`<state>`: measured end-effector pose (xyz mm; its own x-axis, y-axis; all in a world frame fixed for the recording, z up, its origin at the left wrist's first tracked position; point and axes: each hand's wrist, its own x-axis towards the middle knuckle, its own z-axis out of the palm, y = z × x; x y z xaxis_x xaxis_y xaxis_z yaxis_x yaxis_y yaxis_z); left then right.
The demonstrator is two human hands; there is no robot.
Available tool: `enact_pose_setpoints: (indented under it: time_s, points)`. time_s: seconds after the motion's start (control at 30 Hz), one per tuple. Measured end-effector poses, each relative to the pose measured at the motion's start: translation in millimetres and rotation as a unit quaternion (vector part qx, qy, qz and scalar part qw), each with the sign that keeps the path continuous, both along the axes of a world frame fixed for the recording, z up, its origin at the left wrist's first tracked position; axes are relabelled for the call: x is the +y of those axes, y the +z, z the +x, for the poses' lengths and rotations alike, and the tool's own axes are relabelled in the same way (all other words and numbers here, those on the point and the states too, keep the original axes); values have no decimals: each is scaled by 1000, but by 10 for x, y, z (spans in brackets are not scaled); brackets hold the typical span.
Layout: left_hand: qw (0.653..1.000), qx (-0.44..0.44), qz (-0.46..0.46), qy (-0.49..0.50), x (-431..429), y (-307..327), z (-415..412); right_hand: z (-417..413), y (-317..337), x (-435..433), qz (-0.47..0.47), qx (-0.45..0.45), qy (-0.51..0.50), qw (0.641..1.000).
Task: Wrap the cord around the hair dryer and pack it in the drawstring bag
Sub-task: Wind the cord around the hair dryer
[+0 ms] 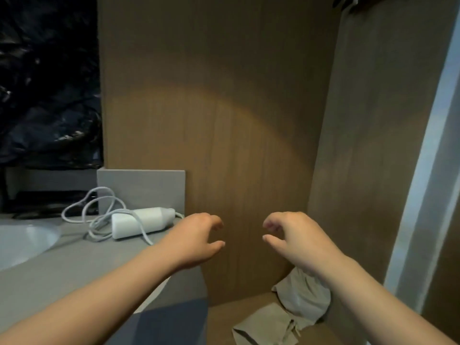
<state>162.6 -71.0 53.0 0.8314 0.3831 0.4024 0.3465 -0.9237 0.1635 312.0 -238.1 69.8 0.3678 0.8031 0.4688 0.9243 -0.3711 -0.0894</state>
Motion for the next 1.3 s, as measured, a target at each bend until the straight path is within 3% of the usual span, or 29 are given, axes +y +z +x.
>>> enact_pose_setpoints:
  time_s: [0.4,0.63,0.8,1.13,1.3]
  points:
    - [990,-54,-70,109,1266,-41,-1222,-966,-27,1577,1,45,92,995]
    - [986,-85,-89,111,1748,-146,-977,-869,-328,2135,50,148,27,987]
    - [988,-67,-58,123,1985,-244,-612,-727,-506,2359,74,173,-25,982]
    - [980,-41,-26,192,2266,-493,-421,-655,-965,2546,221,222,-68,947]
    - [978,-15,-65,197,2253,-461,-472,-628,-1024,2579,151,249,-68,954]
